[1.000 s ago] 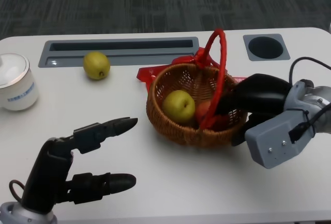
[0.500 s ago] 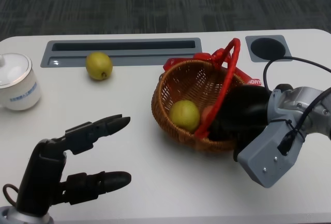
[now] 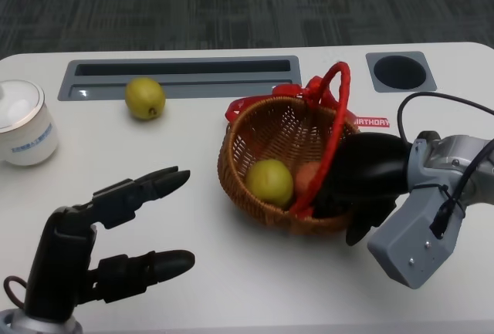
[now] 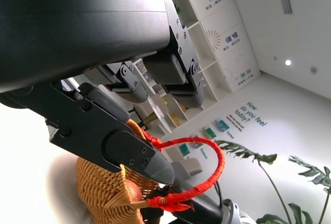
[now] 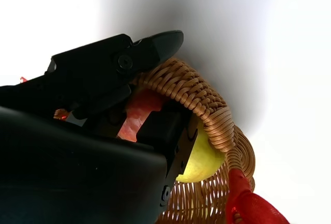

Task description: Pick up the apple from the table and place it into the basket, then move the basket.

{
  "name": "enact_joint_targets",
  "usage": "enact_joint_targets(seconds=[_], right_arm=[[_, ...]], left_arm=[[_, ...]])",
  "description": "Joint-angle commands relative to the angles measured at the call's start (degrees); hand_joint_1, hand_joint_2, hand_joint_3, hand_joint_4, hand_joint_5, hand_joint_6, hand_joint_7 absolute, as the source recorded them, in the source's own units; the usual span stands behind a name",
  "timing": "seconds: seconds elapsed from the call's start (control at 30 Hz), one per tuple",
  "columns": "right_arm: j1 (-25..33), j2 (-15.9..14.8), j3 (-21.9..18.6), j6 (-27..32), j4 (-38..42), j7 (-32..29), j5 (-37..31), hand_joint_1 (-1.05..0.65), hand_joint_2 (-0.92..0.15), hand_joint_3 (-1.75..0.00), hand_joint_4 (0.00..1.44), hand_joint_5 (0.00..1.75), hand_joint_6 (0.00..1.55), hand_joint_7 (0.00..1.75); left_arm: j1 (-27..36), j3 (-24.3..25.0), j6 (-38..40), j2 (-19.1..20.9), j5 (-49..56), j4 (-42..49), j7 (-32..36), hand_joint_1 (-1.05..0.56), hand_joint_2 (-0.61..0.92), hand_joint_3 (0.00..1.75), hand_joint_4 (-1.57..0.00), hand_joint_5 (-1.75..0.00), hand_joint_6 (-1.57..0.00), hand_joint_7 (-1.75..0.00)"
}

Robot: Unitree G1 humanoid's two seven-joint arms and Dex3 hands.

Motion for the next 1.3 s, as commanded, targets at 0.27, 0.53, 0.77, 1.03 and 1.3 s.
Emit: enact_joint_targets(seconds=[0.27, 0.53, 0.77, 1.03, 1.3], right_arm=[[1.1, 2.5, -6.4, 3.4, 3.3, 3.3, 5.0, -0.36, -0.92, -0.07, 0.98, 0.83, 1.06, 0.0], [0.6, 2.7, -8.6, 12.0, 5.8, 3.7, 5.0, -0.34, -0.92, -0.04, 1.06, 0.56, 1.06, 0.0], [0.4, 2.4, -9.1, 20.7, 7.6, 0.3, 4.0, -0.33, -0.92, -0.01, 1.05, 0.47, 1.08, 0.01], [0.3, 2.7, -9.1, 29.0, 8.5, -0.8, 3.6, -0.28, -0.92, -0.01, 1.09, 0.26, 1.03, 0.0], [-1.0, 2.8, -13.2, 36.0, 9.2, 0.1, 5.9, -0.28, -0.89, 0.0, 1.09, 0.18, 1.06, 0.01]], left_arm=[[-0.7, 1.4, -2.1, 0.6, 0.0, 0.0, 1.6, -0.59, 0.76, 0.0, -0.8, -0.01, -0.85, 0.0], [1.9, 2.5, -1.1, 0.9, -0.5, -3.3, 1.6, -0.6, 0.76, 0.0, -0.8, -0.01, -0.85, 0.0], [5.0, 3.0, -1.2, 1.3, -1.4, -5.7, 1.3, -0.57, 0.74, 0.0, -0.81, -0.01, -0.85, 0.0], [10.2, 4.0, -1.7, 1.0, -2.5, -8.8, 1.4, -0.59, 0.73, 0.0, -0.82, -0.01, -0.86, 0.0], [16.2, 4.8, -3.5, 1.8, -5.3, -10.9, 0.6, -0.6, 0.74, 0.0, -0.81, 0.0, -0.86, 0.0]])
